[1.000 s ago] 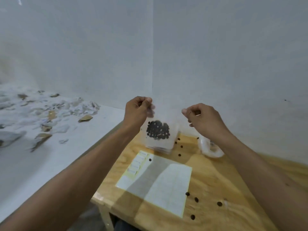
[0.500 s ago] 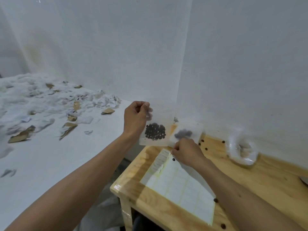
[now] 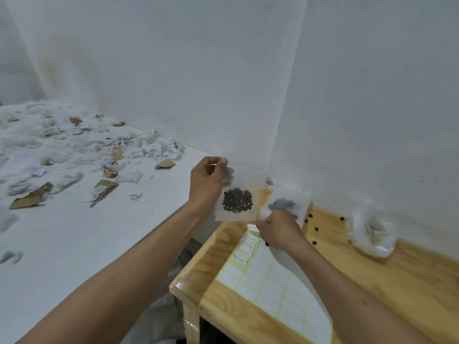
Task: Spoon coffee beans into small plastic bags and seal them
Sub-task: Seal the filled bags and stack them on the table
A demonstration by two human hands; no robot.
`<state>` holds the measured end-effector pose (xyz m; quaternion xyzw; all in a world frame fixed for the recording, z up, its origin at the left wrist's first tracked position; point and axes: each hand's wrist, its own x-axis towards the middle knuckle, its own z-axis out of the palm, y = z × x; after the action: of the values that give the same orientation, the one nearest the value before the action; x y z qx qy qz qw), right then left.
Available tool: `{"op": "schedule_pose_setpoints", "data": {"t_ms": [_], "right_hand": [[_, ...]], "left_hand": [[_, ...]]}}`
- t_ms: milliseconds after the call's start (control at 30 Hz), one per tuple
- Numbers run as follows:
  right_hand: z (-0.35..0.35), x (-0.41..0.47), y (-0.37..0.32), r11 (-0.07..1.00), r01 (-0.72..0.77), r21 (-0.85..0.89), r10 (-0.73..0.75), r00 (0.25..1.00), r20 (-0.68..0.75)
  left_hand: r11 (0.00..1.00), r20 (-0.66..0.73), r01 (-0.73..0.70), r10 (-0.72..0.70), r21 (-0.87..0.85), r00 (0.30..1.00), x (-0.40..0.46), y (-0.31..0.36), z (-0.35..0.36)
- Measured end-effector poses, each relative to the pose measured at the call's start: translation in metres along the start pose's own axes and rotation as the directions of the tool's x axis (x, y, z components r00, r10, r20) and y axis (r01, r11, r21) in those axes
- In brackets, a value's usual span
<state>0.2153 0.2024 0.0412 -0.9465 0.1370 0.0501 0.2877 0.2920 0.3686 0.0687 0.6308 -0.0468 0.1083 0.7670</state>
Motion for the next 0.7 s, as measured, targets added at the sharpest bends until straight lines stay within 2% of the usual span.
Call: {"op": "schedule_pose_setpoints", "data": {"t_ms": [100, 167, 233, 467, 700], "right_hand": [[-0.018, -0.004, 0.002, 0.972, 0.02, 0.235, -0.026, 0.999, 0.022], [-0.033, -0.009, 0.002, 0.899, 0.085, 0.43, -0.078, 0.996, -0.033], [-0.049, -0.014, -0.003, 0.833, 0.181, 0.522, -0.134, 0.983, -0.128], [-0.077, -0.018, -0.006, 0.818, 0.361, 0.448, -0.173, 0.897, -0.407], [-0.091, -0.019, 0.016, 0.816, 0.39, 0.426, -0.144, 0.852, -0.504]], "left_hand": [[0.998, -0.013, 0.033, -0.034, -0.055, 0.999, 0.003, 0.002, -0.003], [0.996, 0.004, 0.059, -0.058, -0.064, 0.998, 0.003, 0.002, -0.002], [0.995, 0.017, 0.083, -0.083, -0.051, 0.996, 0.002, 0.001, 0.004], [0.992, 0.122, 0.112, -0.105, -0.053, 0.987, -0.015, -0.005, 0.048], [0.979, 0.213, 0.173, -0.147, -0.11, 0.966, -0.027, 0.001, 0.074]]}}
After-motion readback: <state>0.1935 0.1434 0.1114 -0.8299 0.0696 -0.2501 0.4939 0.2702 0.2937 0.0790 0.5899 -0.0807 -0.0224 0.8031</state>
